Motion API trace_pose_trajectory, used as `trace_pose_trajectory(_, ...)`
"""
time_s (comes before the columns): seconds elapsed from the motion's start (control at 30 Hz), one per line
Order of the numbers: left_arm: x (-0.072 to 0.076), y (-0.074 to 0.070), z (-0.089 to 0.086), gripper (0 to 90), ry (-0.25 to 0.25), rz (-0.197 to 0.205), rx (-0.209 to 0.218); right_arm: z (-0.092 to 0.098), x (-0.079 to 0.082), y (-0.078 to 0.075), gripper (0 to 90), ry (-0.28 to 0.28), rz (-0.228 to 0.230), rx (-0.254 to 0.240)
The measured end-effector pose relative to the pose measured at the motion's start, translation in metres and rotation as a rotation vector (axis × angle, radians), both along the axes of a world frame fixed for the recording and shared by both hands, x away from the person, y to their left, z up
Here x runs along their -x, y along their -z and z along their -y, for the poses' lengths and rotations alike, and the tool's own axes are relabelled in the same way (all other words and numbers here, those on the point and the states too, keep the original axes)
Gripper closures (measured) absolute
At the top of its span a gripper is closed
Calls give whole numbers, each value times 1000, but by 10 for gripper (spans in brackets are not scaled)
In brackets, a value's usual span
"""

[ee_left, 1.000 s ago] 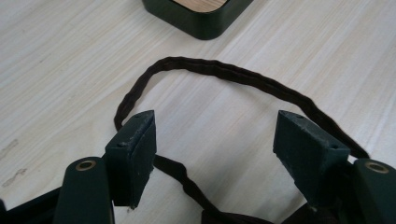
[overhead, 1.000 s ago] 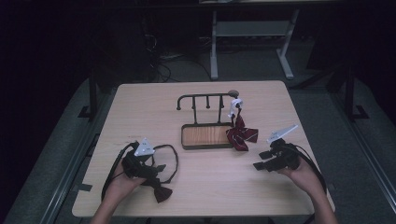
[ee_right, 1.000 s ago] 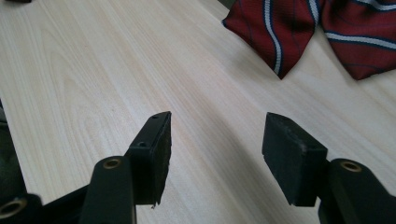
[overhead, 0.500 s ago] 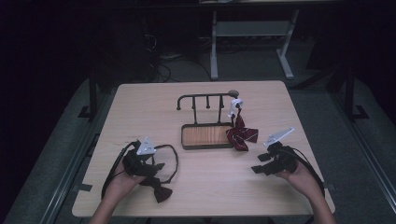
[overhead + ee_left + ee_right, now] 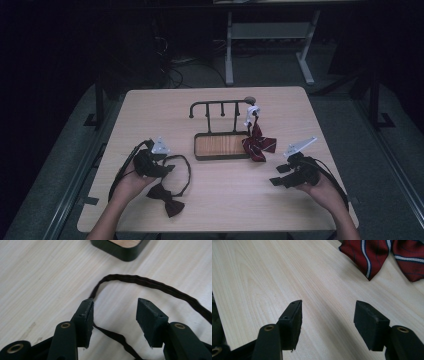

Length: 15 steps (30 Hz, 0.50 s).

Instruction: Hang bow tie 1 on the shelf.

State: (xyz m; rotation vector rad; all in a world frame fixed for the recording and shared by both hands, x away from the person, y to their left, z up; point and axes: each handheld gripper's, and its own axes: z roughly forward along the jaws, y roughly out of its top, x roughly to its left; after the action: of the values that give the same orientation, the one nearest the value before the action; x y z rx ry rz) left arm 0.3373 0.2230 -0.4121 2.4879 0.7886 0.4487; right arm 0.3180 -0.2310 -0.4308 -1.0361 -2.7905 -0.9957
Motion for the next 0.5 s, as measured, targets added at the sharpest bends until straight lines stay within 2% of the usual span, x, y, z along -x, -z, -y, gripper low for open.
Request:
trace_pose_trajectory(0.17,-16,-1,0,526,-13,-60,-5,1,0,-1,394,3,-1,-4)
trace_pose_trajectory(0.27,-26,0,3,527,-1,-65,-60,1,0,0,392,3,-4,-7)
trace_pose_trajectory(0.37,-37,1,5,541,10,-85,-89,1,0,0,391,4,-4,-6)
trace_pose_trajectory(0.43,-44,3,6,564,5,-110,-105,1,0,-1,391,5,0,-8)
trace_pose_trajectory(0.5,-49,5,7,606,2,-139,-98,3,0,-1,391,7,-1,-12)
